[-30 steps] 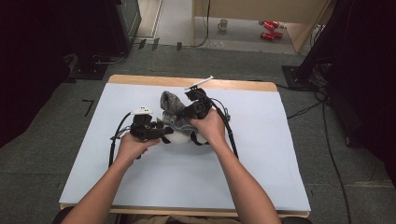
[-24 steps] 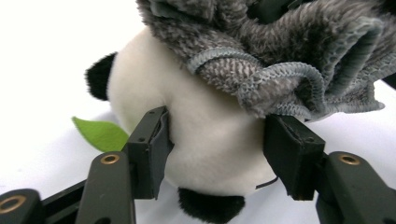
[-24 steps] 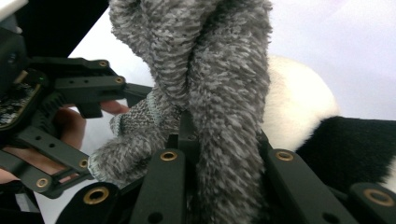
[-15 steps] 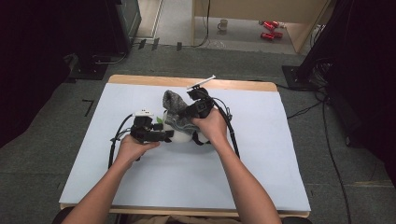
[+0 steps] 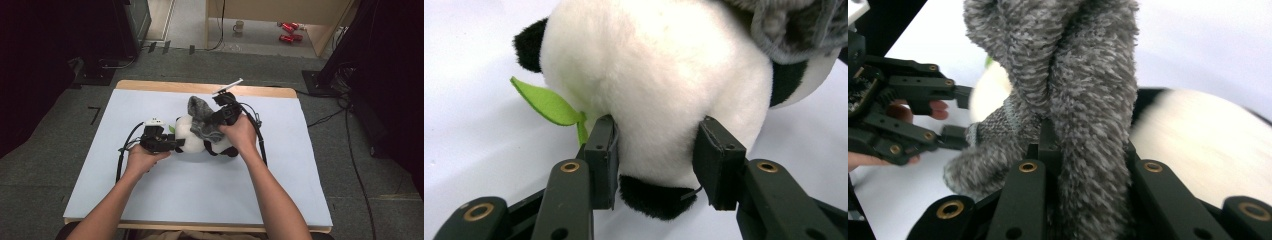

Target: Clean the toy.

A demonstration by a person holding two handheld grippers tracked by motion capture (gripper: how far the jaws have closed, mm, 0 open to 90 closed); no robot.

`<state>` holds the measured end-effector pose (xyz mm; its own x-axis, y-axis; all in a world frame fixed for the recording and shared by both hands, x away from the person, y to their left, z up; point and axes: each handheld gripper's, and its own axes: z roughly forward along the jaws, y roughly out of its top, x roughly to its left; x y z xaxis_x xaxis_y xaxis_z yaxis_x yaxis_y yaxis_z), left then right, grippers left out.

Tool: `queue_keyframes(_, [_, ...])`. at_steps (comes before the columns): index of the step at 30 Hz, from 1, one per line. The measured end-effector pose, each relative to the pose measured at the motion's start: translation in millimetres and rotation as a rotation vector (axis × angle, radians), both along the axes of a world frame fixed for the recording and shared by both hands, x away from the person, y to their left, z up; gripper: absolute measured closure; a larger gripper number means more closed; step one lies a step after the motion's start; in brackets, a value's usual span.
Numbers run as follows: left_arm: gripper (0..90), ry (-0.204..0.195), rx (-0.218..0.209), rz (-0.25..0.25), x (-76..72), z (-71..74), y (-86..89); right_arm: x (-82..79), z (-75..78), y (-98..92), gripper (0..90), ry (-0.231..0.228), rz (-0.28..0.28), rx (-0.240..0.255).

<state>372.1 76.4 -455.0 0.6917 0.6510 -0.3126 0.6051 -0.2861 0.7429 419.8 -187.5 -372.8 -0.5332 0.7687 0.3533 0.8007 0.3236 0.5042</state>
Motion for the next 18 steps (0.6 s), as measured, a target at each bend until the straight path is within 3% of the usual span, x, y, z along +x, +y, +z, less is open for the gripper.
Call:
queue_keyframes(10, [60.1,-0.004,-0.005,-0.004,-0.5,1.0,0.1,-4.9,4.5,-59.9,76.2,-0.012,-0.081,0.061])
queue_keyframes(18, [60.2,-0.017,0.004,-0.002,-1.8,2.1,-1.0,-9.6,-1.1,-91.1,76.2,-0.011,-0.138,0.078])
